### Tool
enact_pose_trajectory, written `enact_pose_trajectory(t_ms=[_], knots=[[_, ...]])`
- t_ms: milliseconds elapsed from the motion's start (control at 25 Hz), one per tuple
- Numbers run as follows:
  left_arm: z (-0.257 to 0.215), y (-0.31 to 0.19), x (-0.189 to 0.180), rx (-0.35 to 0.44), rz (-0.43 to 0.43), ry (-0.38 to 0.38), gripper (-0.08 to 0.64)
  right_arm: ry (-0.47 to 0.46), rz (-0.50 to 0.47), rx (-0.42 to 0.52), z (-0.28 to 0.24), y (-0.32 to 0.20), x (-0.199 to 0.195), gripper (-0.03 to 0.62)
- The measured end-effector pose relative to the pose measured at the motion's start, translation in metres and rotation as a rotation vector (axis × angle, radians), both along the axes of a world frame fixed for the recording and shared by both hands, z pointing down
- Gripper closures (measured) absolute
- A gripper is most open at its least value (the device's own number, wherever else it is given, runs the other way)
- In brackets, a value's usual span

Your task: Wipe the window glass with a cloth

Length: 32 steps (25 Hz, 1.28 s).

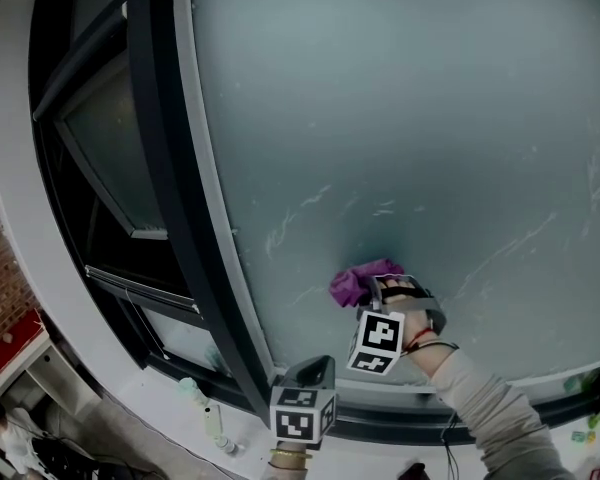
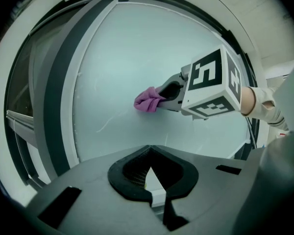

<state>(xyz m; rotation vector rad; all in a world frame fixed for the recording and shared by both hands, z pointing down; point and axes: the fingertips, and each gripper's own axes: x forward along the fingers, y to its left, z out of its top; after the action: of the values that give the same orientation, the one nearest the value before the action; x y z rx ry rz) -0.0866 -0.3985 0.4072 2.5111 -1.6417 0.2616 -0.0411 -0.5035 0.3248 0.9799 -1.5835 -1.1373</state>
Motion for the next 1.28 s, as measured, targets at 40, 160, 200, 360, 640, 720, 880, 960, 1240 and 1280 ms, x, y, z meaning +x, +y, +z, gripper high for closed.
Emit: enact_pose_trajectory(t_ms=[40, 160, 200, 360, 640, 720, 880, 960, 1240, 1280], knots=[[0.002, 0.001, -0.001, -0.004, -0.004, 0.0, 0.555, -0.001, 0.004, -0.018, 0.009, 0.0, 0.0, 0.534], [0.007, 0.003, -0.004, -0.012, -0.013, 0.002, 0.555, 0.012, 0.017, -0.07, 0.04, -0.001, 0.0, 0.534], [0.008, 0.003, -0.005, -0.014, -0.016, 0.002, 0.555, 0.019, 0.021, -0.084, 0.05, -0.002, 0.0, 0.534], [0.012, 0.007, -0.01, -0.021, -0.022, 0.003, 0.555, 0.037, 0.035, -0.12, 0.076, -0.004, -0.002, 0.534], [0.012, 0.011, -0.015, -0.019, -0.018, -0.001, 0.555, 0.028, 0.048, -0.132, 0.077, -0.003, -0.003, 0.534], [0.011, 0.011, -0.015, -0.017, -0.012, -0.002, 0.555, 0.022, 0.036, -0.121, 0.072, 0.002, -0.004, 0.534], [0.01, 0.009, -0.011, -0.011, 0.01, -0.007, 0.555, 0.004, -0.017, -0.055, 0.039, 0.021, -0.007, 0.534], [0.009, 0.007, -0.007, -0.007, 0.022, -0.005, 0.555, -0.008, -0.035, -0.007, 0.01, 0.031, -0.004, 0.534], [0.001, -0.004, 0.02, 0.01, 0.091, -0.011, 0.555, -0.001, -0.014, 0.209, -0.123, 0.054, 0.035, 0.534], [0.001, -0.006, 0.025, 0.012, 0.101, -0.011, 0.555, 0.01, -0.002, 0.248, -0.142, 0.056, 0.042, 0.534]])
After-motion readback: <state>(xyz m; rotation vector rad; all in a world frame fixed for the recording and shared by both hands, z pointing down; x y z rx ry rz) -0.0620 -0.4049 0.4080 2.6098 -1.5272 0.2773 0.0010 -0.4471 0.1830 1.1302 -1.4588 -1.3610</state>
